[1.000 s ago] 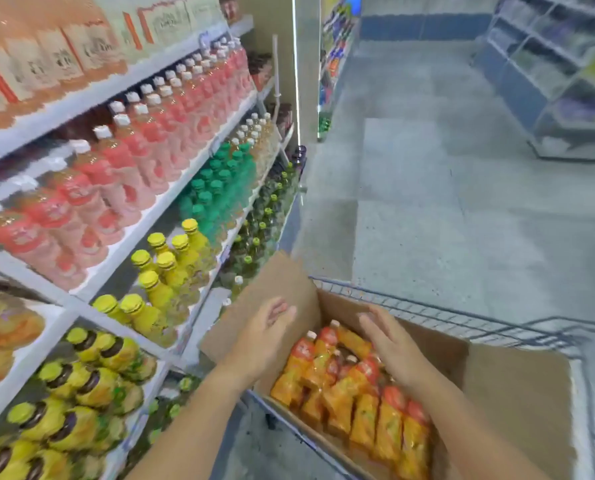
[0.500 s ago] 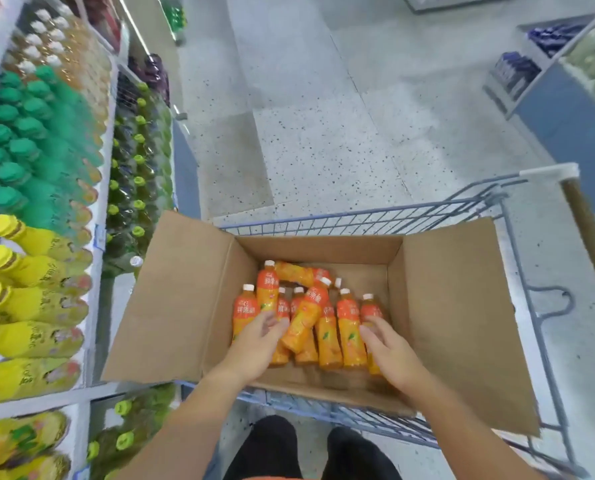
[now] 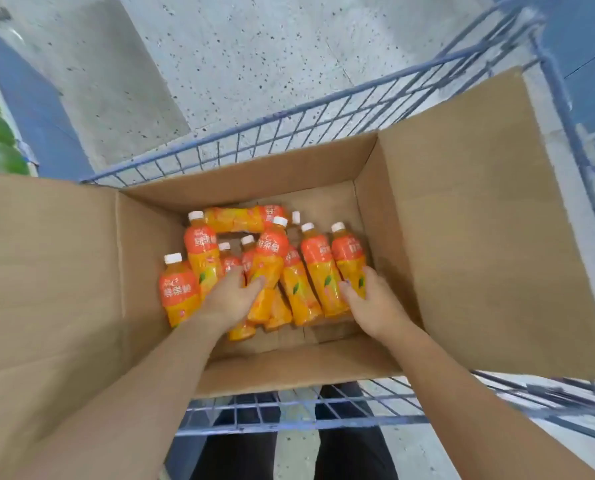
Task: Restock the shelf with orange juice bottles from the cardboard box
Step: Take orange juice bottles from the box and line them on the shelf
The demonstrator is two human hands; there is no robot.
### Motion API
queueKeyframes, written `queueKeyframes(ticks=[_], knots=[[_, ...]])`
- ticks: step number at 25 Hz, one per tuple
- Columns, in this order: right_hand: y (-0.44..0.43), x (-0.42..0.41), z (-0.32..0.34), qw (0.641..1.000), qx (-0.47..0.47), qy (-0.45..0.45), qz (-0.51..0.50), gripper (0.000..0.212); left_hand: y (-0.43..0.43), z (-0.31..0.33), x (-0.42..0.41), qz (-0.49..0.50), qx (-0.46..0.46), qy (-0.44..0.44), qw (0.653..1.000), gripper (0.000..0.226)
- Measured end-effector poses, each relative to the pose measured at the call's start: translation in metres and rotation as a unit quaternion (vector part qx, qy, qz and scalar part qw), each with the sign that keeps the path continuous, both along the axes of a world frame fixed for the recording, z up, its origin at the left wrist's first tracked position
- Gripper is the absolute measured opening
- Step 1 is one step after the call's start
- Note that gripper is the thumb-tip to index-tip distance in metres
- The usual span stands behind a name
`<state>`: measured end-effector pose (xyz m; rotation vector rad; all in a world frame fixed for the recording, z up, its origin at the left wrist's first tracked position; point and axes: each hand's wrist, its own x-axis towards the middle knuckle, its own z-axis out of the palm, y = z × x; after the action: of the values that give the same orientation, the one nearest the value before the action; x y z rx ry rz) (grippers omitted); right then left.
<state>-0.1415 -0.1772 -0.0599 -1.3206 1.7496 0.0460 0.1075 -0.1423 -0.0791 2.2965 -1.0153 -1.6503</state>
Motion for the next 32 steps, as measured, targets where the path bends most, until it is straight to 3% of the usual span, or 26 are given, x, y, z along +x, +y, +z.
queueKeyframes(ticks=[3,5,10,17,21,24,28,32], knots=[[-0.016,0.000,-0.035,0.998,0.010,0.051,-0.025,0.054,-0.017,-0.026,-0.008,0.007,-0.027,0.014,1.000,0.040],[-0.027,0.002,-0.054,0.992,0.022,0.115,-0.041,0.069,-0.022,-0.047,-0.010,0.022,-0.035,0.016,0.999,0.053],[-0.046,0.004,-0.079,0.980,0.056,0.174,-0.082,0.055,-0.026,-0.069,-0.009,0.022,0.014,-0.019,0.999,0.065],[-0.051,0.008,-0.084,0.977,0.104,0.174,-0.061,0.055,-0.028,-0.080,-0.013,0.044,0.064,-0.021,0.997,0.058],[-0.045,0.006,-0.087,0.979,0.103,0.123,-0.123,0.073,-0.020,-0.083,-0.012,0.052,0.071,-0.003,0.996,0.074],[-0.038,0.007,-0.082,0.979,0.093,0.095,-0.155,0.073,-0.010,-0.077,-0.013,0.060,0.060,0.011,0.996,0.063],[-0.026,0.011,-0.056,0.978,0.099,-0.002,-0.182,0.059,0.001,-0.048,-0.013,0.110,0.053,0.047,0.991,0.063],[-0.021,0.025,-0.002,0.984,0.088,-0.068,-0.141,0.029,0.008,0.015,-0.012,0.161,0.011,0.086,0.983,0.057]])
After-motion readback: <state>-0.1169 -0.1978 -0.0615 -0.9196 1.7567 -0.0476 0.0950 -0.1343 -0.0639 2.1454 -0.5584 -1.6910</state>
